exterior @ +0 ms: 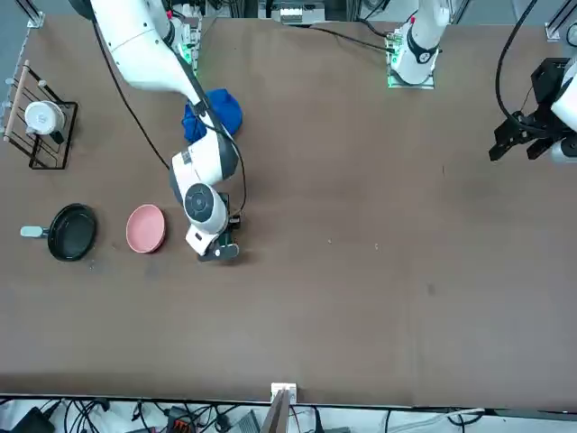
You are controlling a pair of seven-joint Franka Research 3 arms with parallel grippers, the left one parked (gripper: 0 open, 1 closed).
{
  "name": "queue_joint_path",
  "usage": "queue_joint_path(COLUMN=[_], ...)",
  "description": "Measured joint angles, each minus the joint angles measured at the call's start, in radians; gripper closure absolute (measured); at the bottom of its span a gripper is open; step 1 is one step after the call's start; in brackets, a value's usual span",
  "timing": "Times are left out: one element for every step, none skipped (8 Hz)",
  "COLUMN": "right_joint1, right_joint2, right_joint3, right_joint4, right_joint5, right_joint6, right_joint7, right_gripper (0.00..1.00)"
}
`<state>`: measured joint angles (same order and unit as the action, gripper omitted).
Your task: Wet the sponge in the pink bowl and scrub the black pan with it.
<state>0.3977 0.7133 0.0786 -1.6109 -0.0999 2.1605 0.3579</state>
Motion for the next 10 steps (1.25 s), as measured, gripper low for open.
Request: queue_joint_path(right_joint1=[-0.002,-0.003,-0.003,-0.002,-0.001,-0.001,-0.001,-0.003,-0.006,-0.015], right_joint2=[0.006,0.011,0.011,0.014,0.018,0.02,0.02,0.018,0.003,-0.031], right_joint3=[-0.006,-0.009,-0.009,-0.009,-0.009,-0.009,-0.009,-0.009,-0.011,-0.014], right_joint4=[0.0,0.0,0.0,0.0,0.0,0.004,0.018,0.042,0.065,0.082], right_joint5=[-0.019,-0.024,-0.025,-0.029,-0.03,-0.03,-0.03,-0.03,-0.03,-0.03], right_joint6=[0.0,0.0,0.0,0.0,0.0,0.003,0.007,0.007,0.004,-0.012], right_joint7=[0.002,0.003,0.02,0.045,0.061,0.068,0.073,0.075,0.076,0.077], right_gripper=[0.57,0.51,0.48,0.33,0.13,0.0,0.0,0.0,0.0,0.0])
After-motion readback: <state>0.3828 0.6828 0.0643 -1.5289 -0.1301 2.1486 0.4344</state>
